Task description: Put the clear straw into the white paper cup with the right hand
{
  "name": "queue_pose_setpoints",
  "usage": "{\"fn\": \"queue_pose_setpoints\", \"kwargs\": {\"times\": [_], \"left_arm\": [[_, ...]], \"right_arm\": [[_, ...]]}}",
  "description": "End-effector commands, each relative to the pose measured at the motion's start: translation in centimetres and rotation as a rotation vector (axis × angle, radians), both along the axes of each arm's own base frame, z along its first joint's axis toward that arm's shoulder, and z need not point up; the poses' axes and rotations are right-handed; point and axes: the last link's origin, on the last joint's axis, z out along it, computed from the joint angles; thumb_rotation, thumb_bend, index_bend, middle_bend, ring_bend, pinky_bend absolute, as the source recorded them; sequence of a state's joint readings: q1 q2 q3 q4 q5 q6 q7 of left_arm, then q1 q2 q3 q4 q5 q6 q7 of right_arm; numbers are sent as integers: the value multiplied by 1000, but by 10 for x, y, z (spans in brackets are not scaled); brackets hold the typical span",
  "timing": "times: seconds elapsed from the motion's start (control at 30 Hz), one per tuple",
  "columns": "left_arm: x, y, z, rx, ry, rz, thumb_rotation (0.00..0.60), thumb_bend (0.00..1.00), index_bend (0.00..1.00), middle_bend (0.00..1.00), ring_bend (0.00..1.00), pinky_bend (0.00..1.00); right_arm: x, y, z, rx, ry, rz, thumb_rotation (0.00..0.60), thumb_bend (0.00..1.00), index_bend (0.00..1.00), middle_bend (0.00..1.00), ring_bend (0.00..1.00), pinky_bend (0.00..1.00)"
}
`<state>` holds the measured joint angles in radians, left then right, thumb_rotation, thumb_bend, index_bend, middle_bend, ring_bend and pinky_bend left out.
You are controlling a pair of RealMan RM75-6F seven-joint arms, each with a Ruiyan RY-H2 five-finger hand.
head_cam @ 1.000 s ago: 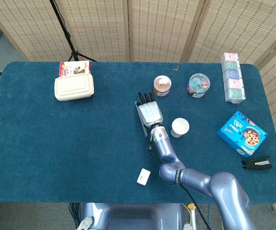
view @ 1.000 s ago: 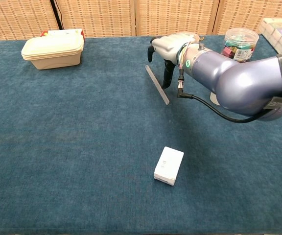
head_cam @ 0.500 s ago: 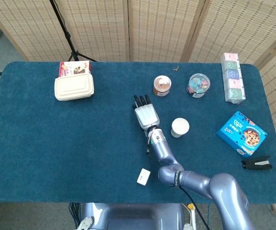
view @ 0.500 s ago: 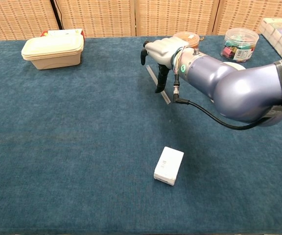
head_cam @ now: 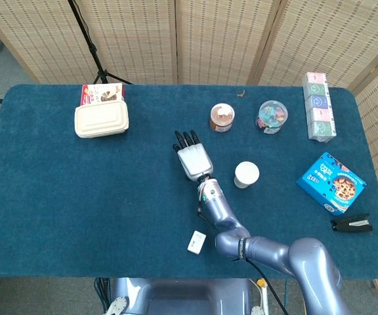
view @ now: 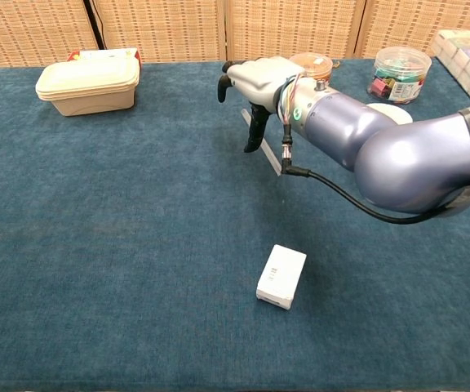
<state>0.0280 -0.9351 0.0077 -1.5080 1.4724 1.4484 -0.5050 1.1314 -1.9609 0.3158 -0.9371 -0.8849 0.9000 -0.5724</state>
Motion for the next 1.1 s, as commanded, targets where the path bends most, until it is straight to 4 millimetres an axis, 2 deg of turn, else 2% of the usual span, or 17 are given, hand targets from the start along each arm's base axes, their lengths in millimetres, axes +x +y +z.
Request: {"fn": "queue_pose_setpoints", "kwargs": {"times": [0.03, 0.47, 0.8, 1.1], "left_arm": [[0, 0, 0, 1, 0, 0, 600, 0, 0, 0, 0, 0], [0, -1, 1, 3, -2, -2, 600, 0, 0, 0, 0, 0], [1, -1, -1, -3, 2, -6, 600, 0, 0, 0, 0, 0], [2, -2, -3, -6, 8, -7, 600, 0, 0, 0, 0, 0]], "right_arm": [[-1, 4, -4, 12, 12, 3, 600, 0, 216, 0, 0, 0], [-16, 16, -11, 3, 133, 24, 600, 0, 123, 0, 0, 0], [-40, 10, 6, -68, 259, 74, 600, 0, 96, 0, 0, 0], [-57, -4, 20, -151, 418, 134, 600, 0, 88, 0, 0, 0]]}}
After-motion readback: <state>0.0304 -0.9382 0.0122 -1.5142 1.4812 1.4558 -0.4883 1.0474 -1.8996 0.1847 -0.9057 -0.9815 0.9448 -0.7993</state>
